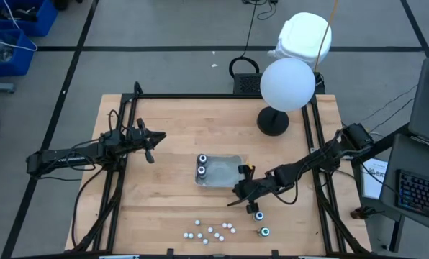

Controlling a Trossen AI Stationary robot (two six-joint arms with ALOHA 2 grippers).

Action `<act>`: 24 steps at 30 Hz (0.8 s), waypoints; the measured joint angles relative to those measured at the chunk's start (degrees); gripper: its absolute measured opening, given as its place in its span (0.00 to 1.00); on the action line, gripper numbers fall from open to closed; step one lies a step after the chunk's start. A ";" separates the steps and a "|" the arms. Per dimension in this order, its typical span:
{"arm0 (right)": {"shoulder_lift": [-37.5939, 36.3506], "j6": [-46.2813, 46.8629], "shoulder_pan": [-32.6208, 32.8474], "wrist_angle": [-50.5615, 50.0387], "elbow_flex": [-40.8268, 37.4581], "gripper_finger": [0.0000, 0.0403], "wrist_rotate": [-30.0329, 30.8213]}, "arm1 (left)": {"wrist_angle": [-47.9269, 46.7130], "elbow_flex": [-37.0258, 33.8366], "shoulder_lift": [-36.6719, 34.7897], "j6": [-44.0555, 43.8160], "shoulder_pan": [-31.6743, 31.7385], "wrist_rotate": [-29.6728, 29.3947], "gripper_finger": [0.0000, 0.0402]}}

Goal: Pick & Place food coloring
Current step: Put the large green food coloring bottle into the gray bin

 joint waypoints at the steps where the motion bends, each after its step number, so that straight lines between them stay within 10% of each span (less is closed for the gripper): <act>1: -0.60 -0.75 0.16 -0.18 0.00 0.00 0.04 | 0.00 0.00 0.00 0.00 0.02 0.00 0.12; 24: -35.74 0.95 15.01 -18.81 -0.65 0.00 -0.04 | -0.04 0.00 0.00 0.04 0.02 0.00 0.12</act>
